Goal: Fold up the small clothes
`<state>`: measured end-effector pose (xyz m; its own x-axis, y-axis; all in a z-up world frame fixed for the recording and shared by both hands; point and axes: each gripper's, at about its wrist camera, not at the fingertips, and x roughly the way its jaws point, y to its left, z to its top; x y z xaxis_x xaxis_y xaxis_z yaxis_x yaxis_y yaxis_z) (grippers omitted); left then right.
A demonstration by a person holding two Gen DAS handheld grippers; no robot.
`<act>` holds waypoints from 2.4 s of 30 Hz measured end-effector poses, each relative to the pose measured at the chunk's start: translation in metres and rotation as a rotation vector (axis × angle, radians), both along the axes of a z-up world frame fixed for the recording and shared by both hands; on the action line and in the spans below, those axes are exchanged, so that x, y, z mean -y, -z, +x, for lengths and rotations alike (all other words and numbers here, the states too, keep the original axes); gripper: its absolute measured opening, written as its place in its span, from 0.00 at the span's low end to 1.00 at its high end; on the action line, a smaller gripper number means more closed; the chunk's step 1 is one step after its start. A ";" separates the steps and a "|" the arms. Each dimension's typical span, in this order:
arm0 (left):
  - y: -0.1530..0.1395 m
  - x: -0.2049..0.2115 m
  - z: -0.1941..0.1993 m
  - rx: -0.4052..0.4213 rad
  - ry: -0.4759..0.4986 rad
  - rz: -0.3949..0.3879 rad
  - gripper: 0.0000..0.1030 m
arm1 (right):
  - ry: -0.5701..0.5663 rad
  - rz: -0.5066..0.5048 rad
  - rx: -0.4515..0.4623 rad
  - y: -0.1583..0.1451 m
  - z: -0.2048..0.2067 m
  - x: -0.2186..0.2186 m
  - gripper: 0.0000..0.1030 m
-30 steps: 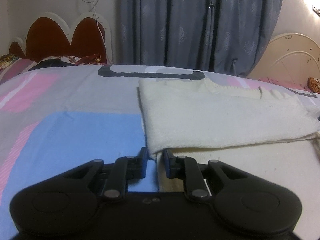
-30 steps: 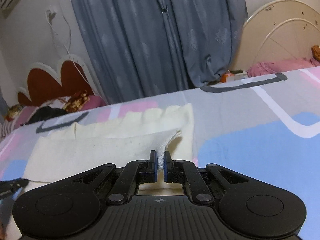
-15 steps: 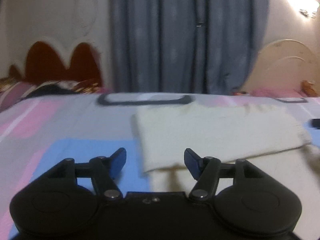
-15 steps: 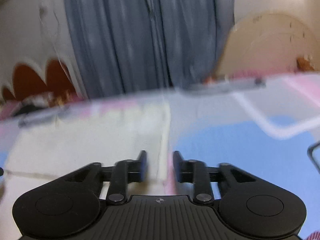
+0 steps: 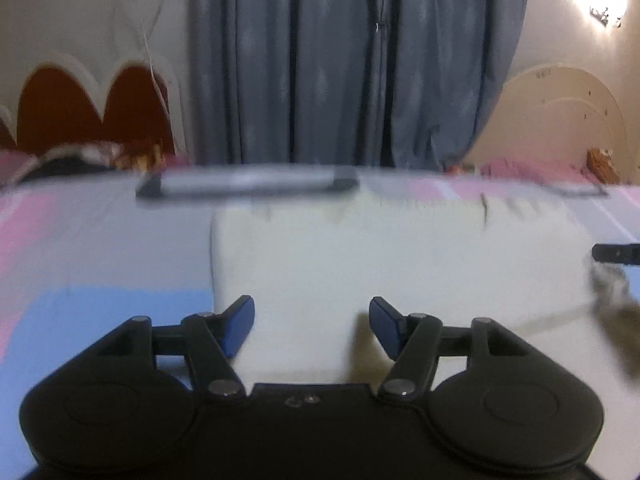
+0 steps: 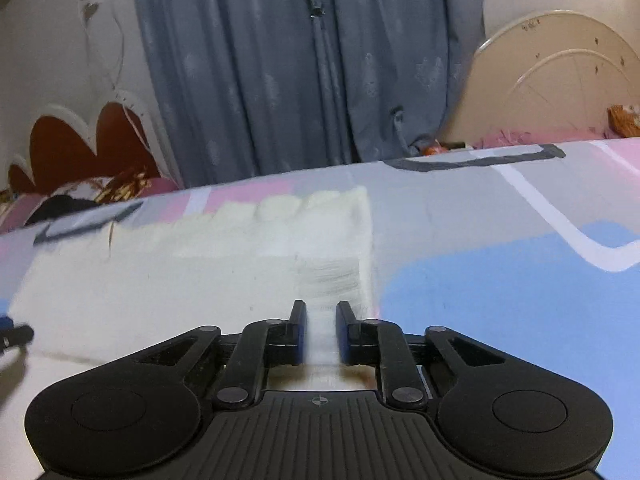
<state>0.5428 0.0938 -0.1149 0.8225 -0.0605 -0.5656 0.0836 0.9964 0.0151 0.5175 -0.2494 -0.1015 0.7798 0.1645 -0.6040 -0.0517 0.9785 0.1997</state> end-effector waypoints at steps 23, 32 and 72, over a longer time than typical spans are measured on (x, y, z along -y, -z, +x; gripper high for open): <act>0.020 0.036 0.035 -0.024 0.070 -0.012 0.78 | -0.301 0.077 -0.005 0.012 0.045 -0.105 0.17; 0.006 0.016 -0.016 0.052 0.037 0.024 0.77 | -0.120 0.068 -0.011 0.010 0.018 -0.012 0.17; 0.026 0.048 -0.040 -0.075 -0.030 0.121 0.81 | -0.148 -0.026 -0.038 0.007 -0.043 0.020 0.16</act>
<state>0.5024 0.0455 -0.1413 0.7778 0.0352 -0.6275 0.0597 0.9898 0.1296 0.4749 -0.2694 -0.1086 0.7247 0.2602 -0.6381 -0.1889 0.9655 0.1793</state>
